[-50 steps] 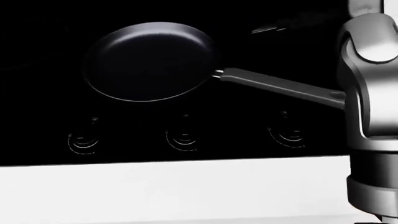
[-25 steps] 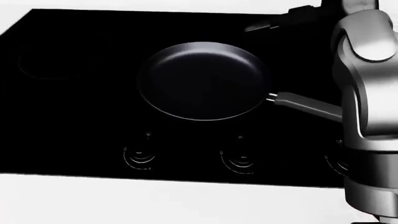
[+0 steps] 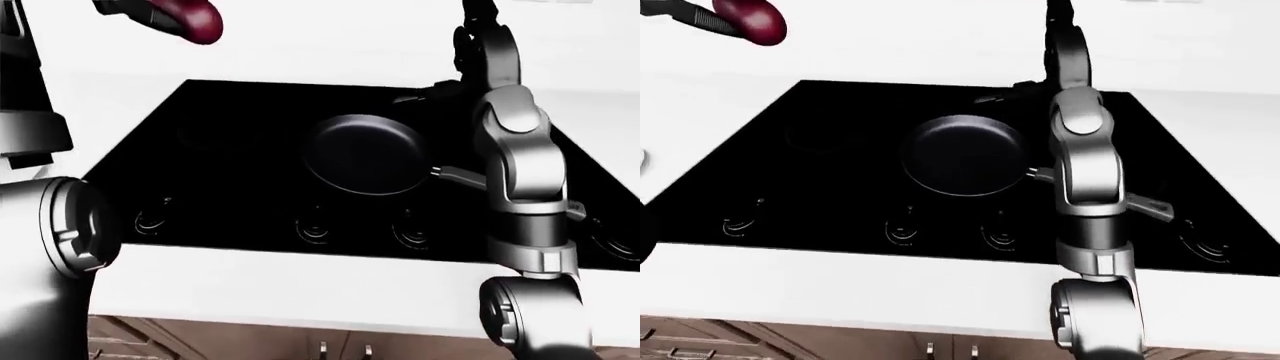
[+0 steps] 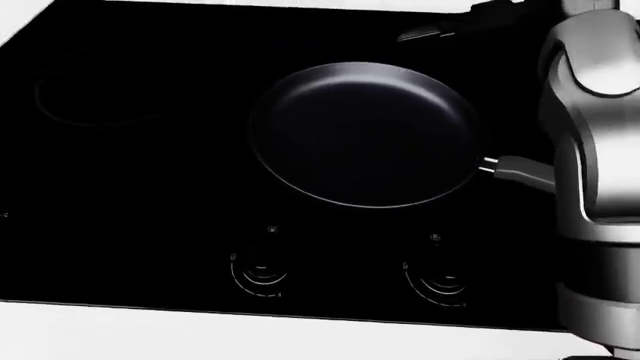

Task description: Pick the eggplant from the plate and place it in the pan.

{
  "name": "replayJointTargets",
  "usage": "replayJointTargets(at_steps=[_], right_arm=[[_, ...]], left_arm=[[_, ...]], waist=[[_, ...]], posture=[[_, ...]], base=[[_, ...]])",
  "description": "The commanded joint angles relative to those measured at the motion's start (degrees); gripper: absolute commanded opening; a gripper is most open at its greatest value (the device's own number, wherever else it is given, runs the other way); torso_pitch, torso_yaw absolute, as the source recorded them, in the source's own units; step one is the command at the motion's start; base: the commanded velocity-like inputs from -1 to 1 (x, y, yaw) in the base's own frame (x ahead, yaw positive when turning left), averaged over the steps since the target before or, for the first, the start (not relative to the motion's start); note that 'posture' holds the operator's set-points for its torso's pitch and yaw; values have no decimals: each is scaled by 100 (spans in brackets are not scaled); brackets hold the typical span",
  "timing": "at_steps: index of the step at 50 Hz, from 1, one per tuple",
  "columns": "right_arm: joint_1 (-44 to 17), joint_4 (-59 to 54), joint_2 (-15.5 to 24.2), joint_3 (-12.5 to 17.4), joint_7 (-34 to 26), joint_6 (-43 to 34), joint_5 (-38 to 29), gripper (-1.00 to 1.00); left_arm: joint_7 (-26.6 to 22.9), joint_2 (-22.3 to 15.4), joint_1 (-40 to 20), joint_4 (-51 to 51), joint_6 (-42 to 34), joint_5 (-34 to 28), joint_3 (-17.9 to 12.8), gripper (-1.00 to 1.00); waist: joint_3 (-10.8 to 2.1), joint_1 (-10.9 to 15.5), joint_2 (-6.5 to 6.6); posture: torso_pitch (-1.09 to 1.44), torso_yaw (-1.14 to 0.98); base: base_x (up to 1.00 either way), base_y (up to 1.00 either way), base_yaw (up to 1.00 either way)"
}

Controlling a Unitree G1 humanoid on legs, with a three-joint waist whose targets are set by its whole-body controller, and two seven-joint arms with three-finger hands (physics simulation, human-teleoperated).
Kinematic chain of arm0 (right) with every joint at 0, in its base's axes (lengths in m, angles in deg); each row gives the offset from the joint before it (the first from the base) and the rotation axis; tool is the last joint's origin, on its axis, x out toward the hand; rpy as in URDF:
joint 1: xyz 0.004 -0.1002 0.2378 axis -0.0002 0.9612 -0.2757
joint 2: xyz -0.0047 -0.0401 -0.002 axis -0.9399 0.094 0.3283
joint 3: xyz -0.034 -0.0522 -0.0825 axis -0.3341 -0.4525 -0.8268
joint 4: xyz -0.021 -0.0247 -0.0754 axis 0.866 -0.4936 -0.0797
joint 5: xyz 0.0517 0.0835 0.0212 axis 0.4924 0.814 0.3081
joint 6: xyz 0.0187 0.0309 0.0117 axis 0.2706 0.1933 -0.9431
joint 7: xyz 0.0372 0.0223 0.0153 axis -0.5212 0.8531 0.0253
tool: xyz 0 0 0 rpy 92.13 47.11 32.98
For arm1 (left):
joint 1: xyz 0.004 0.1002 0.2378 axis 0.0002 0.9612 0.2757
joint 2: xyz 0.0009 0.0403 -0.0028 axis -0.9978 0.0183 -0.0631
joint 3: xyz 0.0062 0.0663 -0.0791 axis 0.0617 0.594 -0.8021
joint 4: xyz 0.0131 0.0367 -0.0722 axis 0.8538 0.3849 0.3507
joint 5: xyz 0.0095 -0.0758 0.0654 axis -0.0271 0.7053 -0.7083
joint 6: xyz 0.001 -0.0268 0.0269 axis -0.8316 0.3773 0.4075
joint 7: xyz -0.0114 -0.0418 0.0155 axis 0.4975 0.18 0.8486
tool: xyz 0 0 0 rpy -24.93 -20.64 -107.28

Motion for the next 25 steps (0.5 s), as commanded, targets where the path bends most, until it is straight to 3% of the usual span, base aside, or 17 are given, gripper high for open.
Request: replayJointTargets(at_steps=[1,3,5,6,13,25], right_arm=[[-181,106,112,92,15,88,-14,100],[-175,118,117,106,13,85,-3,100],[-178,60,119,100,20,135,-9,100],[-176,53,115,104,24,148,-5,100],[-109,75,159,154,21,182,41,100],[-173,66,220,149,31,143,60,100]], left_arm=[[81,15,-271,2,8,12,3,-100],[85,42,-491,142,15,-11,36,-100],[130,76,-885,475,95,-81,107,-100],[145,120,-1169,689,108,-129,152,-100],[256,588,-2022,1237,114,-313,288,-100],[385,1510,-2112,758,-623,-202,360,-100]], waist=[[-135,-39,25],[-189,15,-86],[-231,100,-306],[-185,111,-220],[-148,102,-240],[-156,70,-205]], posture=[[0,0],[0,0],[0,0],[0,0],[0,0],[0,0]], base=[[0,0,0],[0,0,0],[0,0,0],[0,0,0],[0,0,0],[0,0,0]])
